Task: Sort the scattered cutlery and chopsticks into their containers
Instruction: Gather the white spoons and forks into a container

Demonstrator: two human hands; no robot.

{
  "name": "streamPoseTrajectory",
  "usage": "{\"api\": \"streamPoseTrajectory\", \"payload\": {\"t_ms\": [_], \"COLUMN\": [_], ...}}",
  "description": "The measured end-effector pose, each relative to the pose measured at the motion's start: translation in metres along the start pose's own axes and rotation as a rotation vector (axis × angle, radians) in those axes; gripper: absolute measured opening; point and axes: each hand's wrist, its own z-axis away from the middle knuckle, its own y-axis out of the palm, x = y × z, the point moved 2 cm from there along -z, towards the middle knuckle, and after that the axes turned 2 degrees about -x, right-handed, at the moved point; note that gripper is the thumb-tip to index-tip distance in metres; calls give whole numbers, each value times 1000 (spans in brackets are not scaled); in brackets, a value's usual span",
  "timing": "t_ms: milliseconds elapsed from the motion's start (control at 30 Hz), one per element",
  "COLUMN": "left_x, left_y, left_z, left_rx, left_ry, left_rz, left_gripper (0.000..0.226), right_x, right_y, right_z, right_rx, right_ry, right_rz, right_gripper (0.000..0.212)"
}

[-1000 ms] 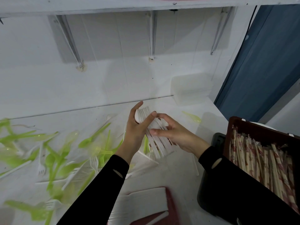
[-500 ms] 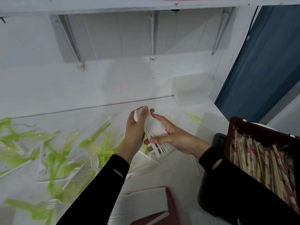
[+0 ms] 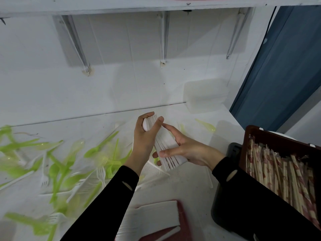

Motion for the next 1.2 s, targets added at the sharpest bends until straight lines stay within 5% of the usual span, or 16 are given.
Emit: {"api": "streamPoseTrajectory", "payload": {"t_ms": [233, 400, 600, 900, 1200], "left_x": [3, 0, 6, 10, -1], "left_y": [0, 5, 0, -10, -11], "left_z": [2, 1, -10, -10, -2], "left_rx": [12, 107, 42, -124, -83], "left_ry": [-110, -259, -253, -120, -10], "left_rz": [243, 586, 654, 272, 60], "left_gripper": [46, 58, 48, 67, 39], "right_x": [-1, -3, -12, -15, -16], "right_y": [13, 13, -2, -19, -10], "right_z": [1, -2, -14, -16, -16], "right_rx": [60, -94, -427, -532, -516], "right_ry": [-13, -92, -186, -157, -237], "right_rz": [12, 146, 468, 827, 808], "right_gripper": [105, 99, 67, 56, 72]}}
